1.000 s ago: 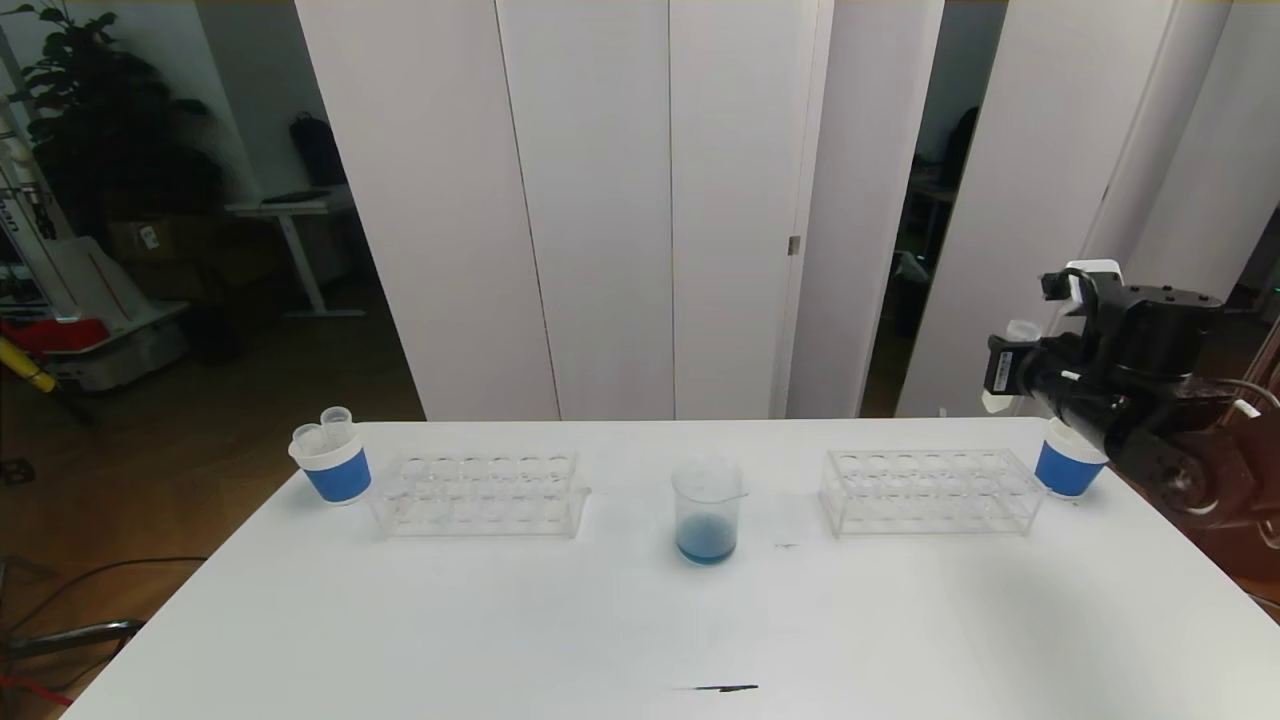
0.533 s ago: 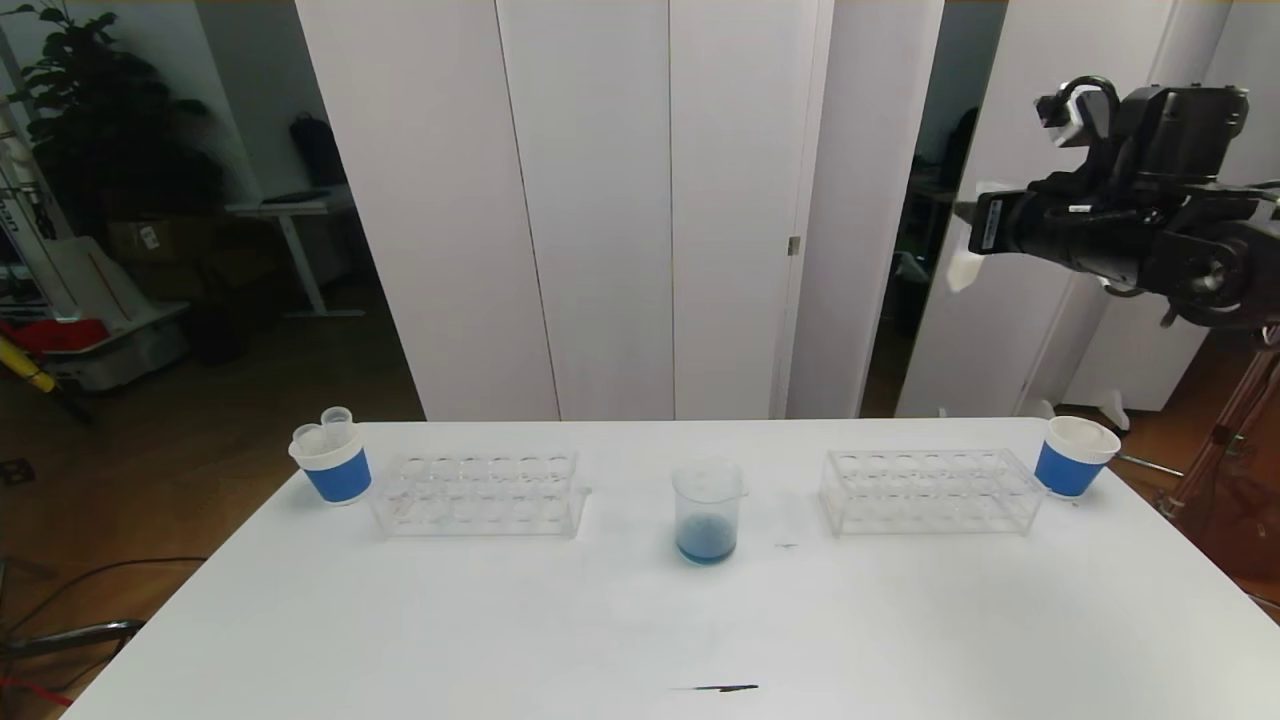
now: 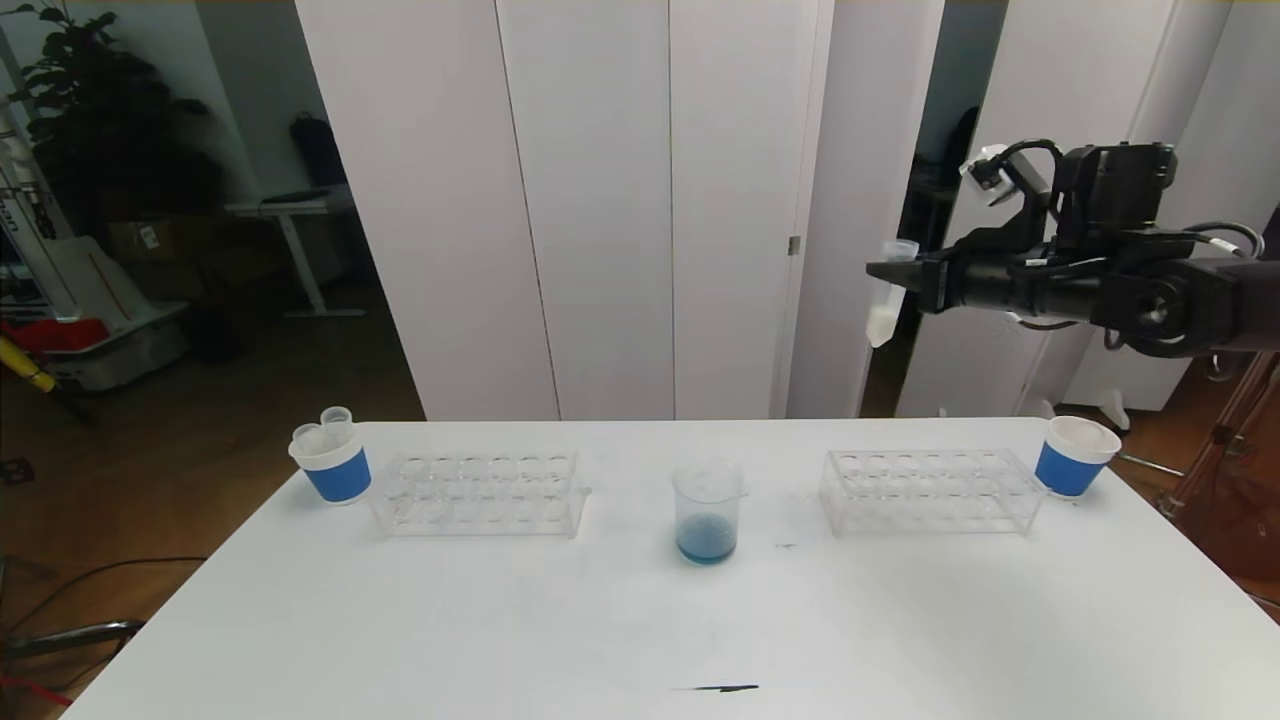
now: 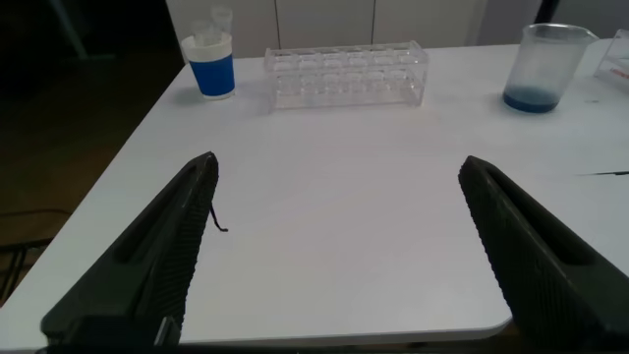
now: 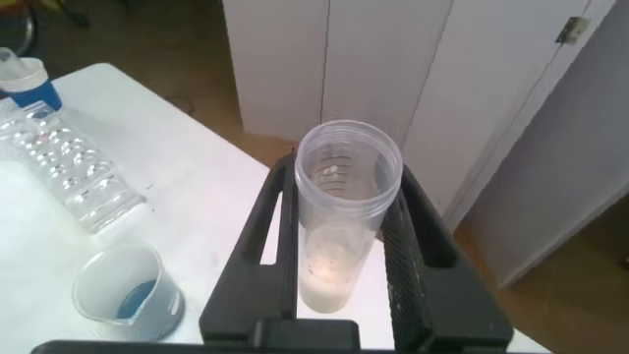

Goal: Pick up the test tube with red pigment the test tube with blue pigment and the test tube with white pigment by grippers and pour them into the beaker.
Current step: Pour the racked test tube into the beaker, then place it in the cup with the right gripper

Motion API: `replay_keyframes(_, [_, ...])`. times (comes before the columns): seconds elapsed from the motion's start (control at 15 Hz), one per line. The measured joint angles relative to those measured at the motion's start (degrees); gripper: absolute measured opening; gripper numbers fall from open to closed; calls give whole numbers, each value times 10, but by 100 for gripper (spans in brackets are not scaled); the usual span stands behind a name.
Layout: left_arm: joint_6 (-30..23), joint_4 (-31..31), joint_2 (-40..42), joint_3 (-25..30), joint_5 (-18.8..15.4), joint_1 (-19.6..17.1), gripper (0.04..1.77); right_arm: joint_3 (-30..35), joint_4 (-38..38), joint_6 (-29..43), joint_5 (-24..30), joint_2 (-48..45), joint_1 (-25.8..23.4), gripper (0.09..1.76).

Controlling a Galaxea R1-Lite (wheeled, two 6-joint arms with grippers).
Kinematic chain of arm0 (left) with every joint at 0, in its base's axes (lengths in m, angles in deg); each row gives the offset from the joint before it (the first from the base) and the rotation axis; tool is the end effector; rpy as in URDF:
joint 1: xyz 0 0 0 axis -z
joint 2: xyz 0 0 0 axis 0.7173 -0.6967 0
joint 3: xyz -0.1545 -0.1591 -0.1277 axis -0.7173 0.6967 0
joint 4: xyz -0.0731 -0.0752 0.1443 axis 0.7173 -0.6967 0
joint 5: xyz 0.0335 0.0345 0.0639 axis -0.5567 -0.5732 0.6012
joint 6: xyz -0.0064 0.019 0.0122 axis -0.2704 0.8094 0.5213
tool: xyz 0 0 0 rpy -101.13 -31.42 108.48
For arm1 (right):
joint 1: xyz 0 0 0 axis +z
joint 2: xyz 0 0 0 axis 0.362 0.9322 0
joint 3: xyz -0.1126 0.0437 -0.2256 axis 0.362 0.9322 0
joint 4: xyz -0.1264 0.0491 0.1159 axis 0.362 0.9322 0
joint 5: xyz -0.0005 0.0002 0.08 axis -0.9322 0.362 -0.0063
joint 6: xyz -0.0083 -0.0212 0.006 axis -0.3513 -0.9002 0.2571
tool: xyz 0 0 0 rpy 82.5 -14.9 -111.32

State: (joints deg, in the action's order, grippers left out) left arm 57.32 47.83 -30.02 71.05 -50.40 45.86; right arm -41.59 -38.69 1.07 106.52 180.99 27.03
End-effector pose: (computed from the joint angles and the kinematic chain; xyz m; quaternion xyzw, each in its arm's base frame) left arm 0.0093 -0.0004 0.0752 0.0122 0.0016 -0.0100 0.9999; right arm 0.3983 0.0528 0.2058 -0.0360 0.0689 0.3225 0.9434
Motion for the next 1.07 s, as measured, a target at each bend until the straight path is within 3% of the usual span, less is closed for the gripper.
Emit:
replay_keyframes(0.27, [0,0,0,0,0,0,175,82,-22,-131,17,-13,30,57])
replay_keyframes(0.6, [0,0,0,0,0,0,175,168,-240,-141,18,2,95,57])
replay_keyframes(1.07, [0,0,0,0,0,0,175,185,-332,-210,56,41,129,57])
